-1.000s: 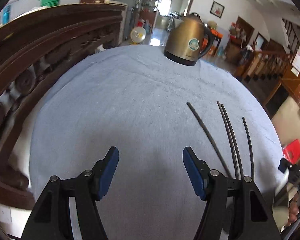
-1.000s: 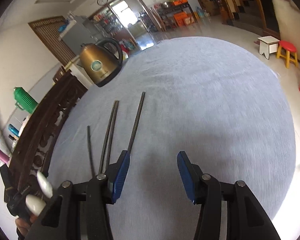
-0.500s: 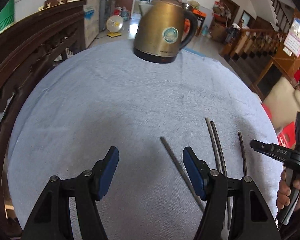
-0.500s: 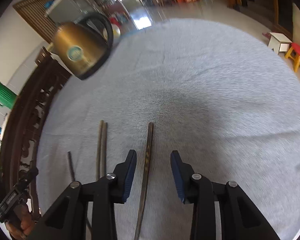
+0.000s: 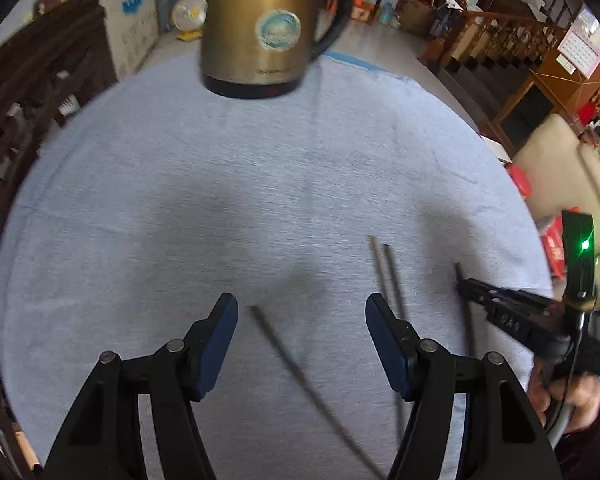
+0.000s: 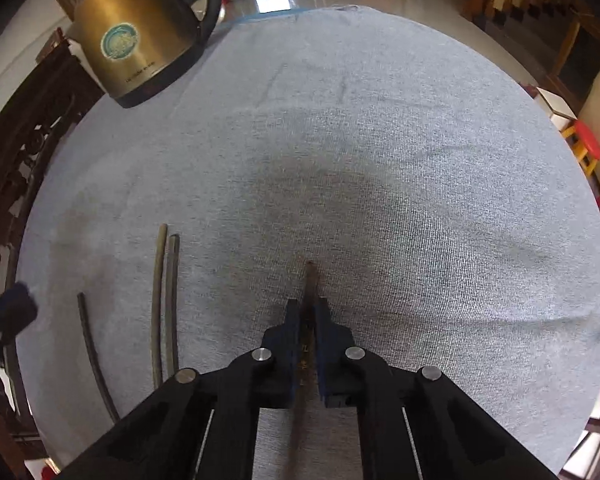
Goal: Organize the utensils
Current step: 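Lower the right tool onto a brown chopstick on the cloth and close, then close the left tool on another brown chopstick beside the right tool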
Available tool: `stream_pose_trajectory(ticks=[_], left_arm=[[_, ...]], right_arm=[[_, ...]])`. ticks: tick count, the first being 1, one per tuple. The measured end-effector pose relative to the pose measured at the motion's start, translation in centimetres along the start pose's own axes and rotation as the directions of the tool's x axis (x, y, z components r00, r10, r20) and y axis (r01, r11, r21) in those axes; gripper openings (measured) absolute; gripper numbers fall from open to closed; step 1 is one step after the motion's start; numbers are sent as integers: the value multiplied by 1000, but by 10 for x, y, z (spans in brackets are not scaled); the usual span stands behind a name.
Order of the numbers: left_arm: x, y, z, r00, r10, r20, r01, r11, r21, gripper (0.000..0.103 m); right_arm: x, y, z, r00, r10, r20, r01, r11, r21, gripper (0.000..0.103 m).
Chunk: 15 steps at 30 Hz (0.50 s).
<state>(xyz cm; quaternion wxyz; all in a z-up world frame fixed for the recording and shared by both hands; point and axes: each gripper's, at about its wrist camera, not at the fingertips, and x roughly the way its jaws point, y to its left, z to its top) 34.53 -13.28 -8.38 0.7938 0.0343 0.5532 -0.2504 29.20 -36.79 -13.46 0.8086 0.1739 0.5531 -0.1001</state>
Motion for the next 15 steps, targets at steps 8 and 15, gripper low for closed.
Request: stream_pose_trajectory(ticks=[8,15], left_arm=[[44,-31,27,993,-20,-121,25,999,43,67],[72,-46,39,986,19,-164,-8,998,69,67]], right_arm=[[-5,-18,-11,999,45,17,-44,999,-9,7],[-12,-28,-14,996,89,13,-89,996,-3,7]])
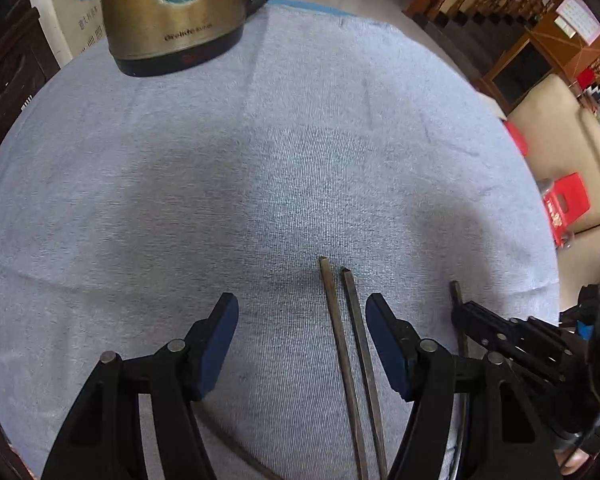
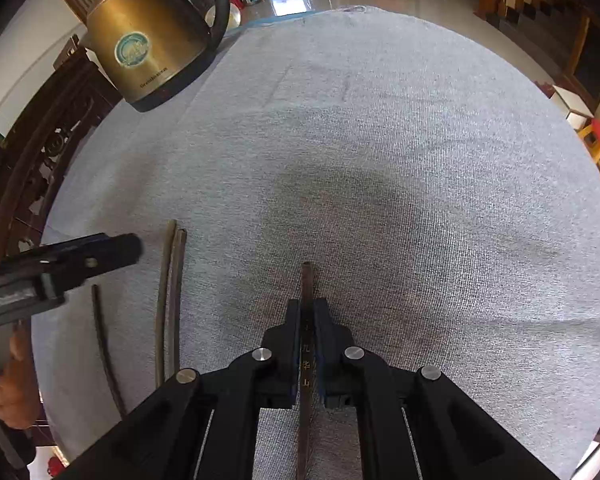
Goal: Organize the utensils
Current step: 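Close the left tool on another brown chopstick beside the right tool, then lift and carry the chopsticks over the grey holder with both tools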
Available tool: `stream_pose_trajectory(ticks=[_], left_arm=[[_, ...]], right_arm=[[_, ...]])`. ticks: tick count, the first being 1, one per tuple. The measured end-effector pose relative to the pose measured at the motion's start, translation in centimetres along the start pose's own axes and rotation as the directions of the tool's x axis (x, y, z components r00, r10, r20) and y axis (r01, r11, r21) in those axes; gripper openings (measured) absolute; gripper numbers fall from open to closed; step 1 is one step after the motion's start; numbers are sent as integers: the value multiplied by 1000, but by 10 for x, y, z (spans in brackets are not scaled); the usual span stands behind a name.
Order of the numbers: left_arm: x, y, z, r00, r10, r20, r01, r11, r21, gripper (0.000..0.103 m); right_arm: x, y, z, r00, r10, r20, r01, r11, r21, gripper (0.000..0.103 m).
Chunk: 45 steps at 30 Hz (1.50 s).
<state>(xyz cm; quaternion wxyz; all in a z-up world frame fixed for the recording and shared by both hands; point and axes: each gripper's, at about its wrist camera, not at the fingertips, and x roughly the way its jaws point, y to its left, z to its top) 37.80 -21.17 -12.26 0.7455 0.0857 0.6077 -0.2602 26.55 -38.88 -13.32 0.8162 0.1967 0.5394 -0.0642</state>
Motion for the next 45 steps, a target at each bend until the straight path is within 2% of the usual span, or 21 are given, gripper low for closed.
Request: stream_pose_trajectory(ticks=[1,3,4,11,17,19,20,21,25,28,32,36,39,43,45], left_arm=[[2,-1,0,1000,8,-6,-8,1000,2,66],[11,-3,1,999,26,-33,-26,1000,8,55],[14,-3,0,999,25,-43,-25,1000,7,53],[16,-15,5,996,83,-30,-82,996,25,53],[21,-34,5,987,161,9,-161,981,107,52],[19,-35,4,987,161,29,-163,980,117,35],[18,-35,3,986,161,35,-164,979,123,15],[17,-34,3,986,161,34,-164,978,126,9],[11,-24,-6,986,159,49,-164,974,153,7],[2,-8,-19,987,143,70,-151,981,122,5],[-32,7,-27,982,85,171,-99,993,71,5],[-80,20,-43,956,58,288,-68,997,25,5],[-117,26,-66,923,54,382,-57,998,-2,5],[-164,33,-103,866,60,496,-43,998,-46,5],[-181,39,-119,837,64,544,-36,997,-63,5]], right_arm=[[-1,-1,-1,1000,3,0,-3,1000,-1,7],[-2,-2,1,1000,7,1,-7,1000,-1,7],[-3,-3,1,1000,9,2,-9,1000,-1,7],[-6,-5,0,1000,30,7,-31,1000,8,8],[-6,-6,4,999,37,14,-37,999,7,9],[-3,-3,7,999,32,14,-32,999,7,8],[-1,-2,6,999,30,14,-30,1000,6,8],[-1,-1,7,1000,27,14,-27,1000,5,8],[1,3,9,1000,12,10,-12,1000,-4,8],[1,5,9,1000,13,7,-13,1000,-5,7],[-3,-7,4,995,96,23,-97,994,56,7],[-27,-10,-9,983,140,121,-147,988,52,7],[-53,-10,-23,965,152,213,-163,986,33,7],[-91,-7,-51,932,137,335,-148,989,6,7],[-112,-4,-69,907,122,403,-130,991,-9,7]])
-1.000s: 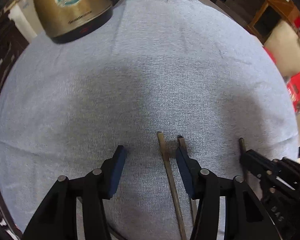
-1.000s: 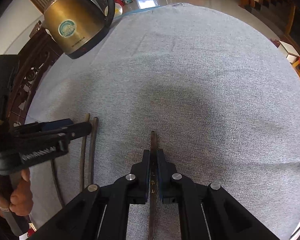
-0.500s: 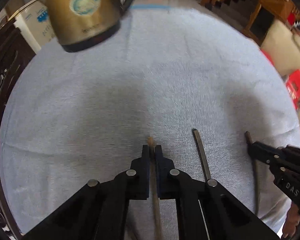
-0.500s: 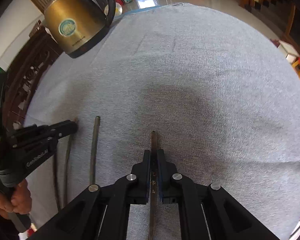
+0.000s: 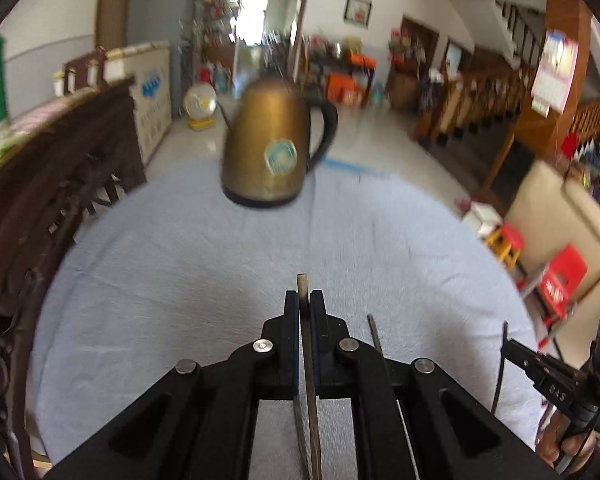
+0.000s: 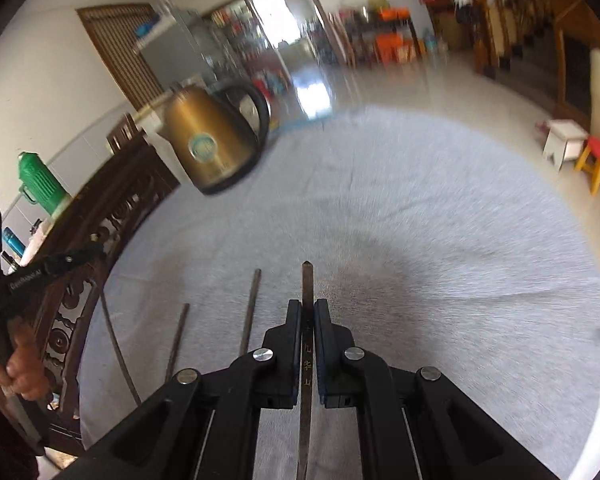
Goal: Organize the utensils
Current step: 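Lift and carry the chopsticks over the grey holder with both tools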
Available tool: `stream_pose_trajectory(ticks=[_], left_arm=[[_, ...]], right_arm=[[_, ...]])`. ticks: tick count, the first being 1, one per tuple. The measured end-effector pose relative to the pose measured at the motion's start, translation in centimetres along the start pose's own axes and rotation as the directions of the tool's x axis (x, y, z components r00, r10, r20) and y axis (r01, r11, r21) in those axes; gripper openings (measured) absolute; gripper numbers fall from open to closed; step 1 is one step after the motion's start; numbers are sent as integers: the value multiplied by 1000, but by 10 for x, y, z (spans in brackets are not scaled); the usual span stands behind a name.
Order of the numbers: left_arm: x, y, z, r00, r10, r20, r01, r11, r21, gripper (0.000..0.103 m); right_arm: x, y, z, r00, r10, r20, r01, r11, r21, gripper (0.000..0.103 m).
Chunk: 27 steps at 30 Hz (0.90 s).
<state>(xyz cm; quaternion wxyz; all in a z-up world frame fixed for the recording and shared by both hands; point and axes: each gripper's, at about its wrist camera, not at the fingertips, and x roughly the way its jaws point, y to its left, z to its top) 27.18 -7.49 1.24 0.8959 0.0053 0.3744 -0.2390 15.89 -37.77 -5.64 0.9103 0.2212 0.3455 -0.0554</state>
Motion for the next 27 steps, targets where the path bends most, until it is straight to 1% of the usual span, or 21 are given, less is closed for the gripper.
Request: stream_pose_trajectory(ticks=[3,6,9,11,13,16,20,22,27], left_arm=[[-35,11,-8,996,10,84,-7,999,-37,5],[-68,19,-17,987,19,157,-9,998,-62,5],[-99,22,-26,972,22,233,-2,997,-83,4],[-116,22,-30,964,23,264,2,996,-94,4],[-129,21,-35,958,13,286,15,995,-98,4],[-149,22,-41,952,7,307,22,995,-92,4],[-165,23,-45,948,16,318,13,996,-87,4],[-172,25,-48,948,7,317,23,995,-92,4],[-185,22,-54,945,12,327,14,997,-77,4]], right_arm=[[-38,11,-13,995,-15,97,18,999,-29,7],[-77,23,-28,980,-32,199,42,998,-47,7],[-119,35,-41,950,-55,306,76,996,-56,7],[-142,43,-48,929,-74,361,101,993,-57,7],[-165,49,-55,909,-76,409,105,993,-48,7],[-190,59,-59,890,-61,452,95,994,-53,7],[-214,75,-62,873,-26,486,71,995,-75,7],[-224,81,-63,867,-8,498,54,995,-78,7],[-243,95,-68,853,37,520,21,994,-107,7]])
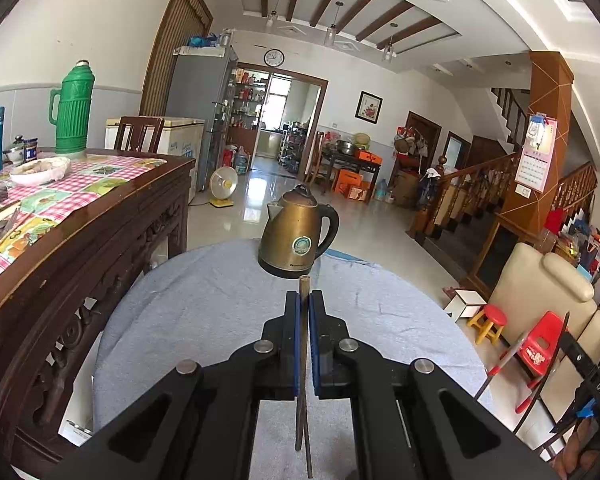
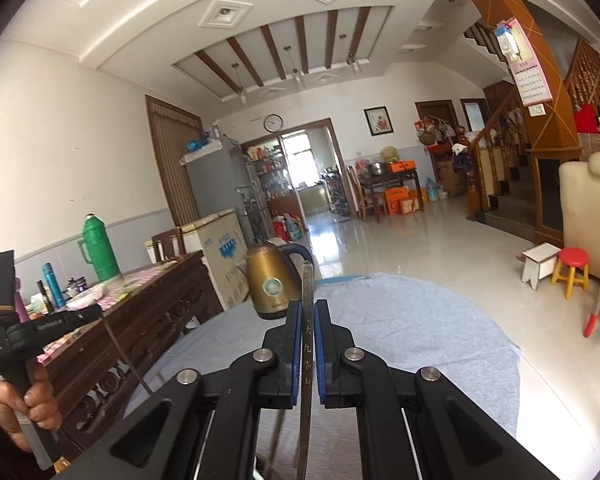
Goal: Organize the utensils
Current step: 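Lift and carry the chopsticks over the grey holder with both tools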
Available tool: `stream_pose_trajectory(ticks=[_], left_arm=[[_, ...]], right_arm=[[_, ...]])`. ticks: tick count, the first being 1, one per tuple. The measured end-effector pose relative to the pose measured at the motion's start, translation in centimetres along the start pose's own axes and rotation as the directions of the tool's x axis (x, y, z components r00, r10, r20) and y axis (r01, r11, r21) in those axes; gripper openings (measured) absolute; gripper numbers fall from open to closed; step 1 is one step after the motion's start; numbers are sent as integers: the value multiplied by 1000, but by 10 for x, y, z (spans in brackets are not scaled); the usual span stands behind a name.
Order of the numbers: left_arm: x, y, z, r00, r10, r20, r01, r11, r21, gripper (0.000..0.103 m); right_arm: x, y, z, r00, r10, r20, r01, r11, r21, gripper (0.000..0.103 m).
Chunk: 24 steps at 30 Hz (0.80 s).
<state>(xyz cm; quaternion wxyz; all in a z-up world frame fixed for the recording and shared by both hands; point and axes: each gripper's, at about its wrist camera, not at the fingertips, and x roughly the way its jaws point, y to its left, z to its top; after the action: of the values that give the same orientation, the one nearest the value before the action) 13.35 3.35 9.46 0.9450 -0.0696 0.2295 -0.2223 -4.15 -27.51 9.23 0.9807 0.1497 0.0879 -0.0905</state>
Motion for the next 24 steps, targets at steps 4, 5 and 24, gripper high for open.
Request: stream_pose_trajectory(ticks=[4,5,24], left_arm=[[-11,-9,0,1000,1,7,-2,999,38,4],[-16,-11,0,1000,1,10,-1,999,48,4],[-92,-47,26,981,-173,85,166,982,88,4]], right_arm=[[-8,8,4,999,28,32,-28,1000,5,7],[-9,10,5,999,32,38,-32,999,4,7],[15,54,-18,992,59,108,-51,996,-76,7]])
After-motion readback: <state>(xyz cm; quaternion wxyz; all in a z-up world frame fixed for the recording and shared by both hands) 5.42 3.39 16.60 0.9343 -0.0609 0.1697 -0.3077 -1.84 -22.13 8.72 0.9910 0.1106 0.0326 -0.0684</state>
